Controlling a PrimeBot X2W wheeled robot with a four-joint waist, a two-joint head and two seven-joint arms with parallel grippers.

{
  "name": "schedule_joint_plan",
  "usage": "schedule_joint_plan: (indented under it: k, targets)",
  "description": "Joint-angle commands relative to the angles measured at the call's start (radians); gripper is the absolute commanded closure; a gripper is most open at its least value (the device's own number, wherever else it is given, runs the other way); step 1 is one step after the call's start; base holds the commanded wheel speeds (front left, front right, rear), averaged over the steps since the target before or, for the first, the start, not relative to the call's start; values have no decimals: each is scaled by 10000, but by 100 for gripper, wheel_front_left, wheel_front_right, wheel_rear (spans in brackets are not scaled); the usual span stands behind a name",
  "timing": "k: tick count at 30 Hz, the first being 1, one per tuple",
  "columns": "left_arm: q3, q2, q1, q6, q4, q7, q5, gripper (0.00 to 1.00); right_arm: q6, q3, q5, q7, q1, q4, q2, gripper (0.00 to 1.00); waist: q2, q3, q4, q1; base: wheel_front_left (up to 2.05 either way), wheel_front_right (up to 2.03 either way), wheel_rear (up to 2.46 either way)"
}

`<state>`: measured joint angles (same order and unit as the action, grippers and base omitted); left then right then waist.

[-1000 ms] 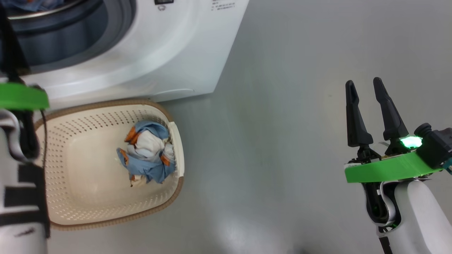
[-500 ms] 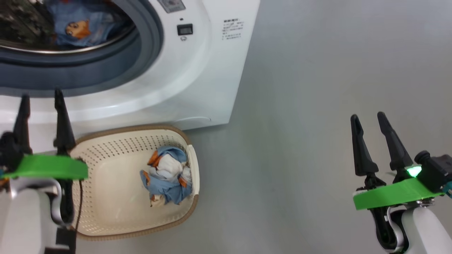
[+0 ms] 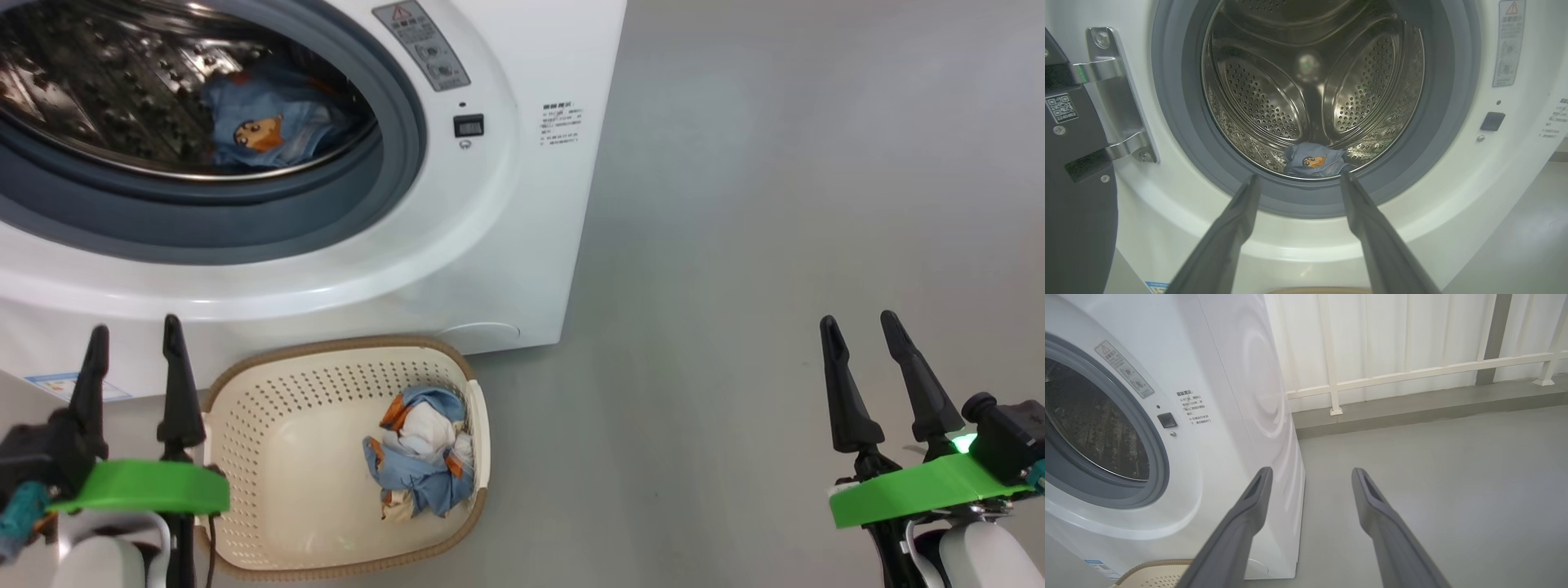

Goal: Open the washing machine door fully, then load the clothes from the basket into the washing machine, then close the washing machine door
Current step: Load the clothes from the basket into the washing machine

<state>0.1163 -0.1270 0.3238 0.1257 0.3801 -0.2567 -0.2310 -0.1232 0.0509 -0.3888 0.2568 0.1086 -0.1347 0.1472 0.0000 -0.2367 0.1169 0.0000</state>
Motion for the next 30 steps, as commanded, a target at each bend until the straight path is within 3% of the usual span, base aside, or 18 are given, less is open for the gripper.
schedule_joint_plan:
  k: [1, 18, 30]
  targets:
    - [331, -174, -154, 50, -346, -51, 179, 0, -75, 112, -173, 49, -112, 210, 165, 0, 0, 224, -95, 0, 0, 0, 0]
    - [842, 305, -2086, 50, -1603, -51, 314, 0, -75, 7, -174, 49, -459, 274, 221, 0, 0, 592, -84, 0, 0, 0, 0]
    - [998, 469, -2445, 50, -1919, -51, 397, 0, -75, -10, -175, 49, -439, 276, 214, 0, 0, 676, -73, 0, 0, 0, 0]
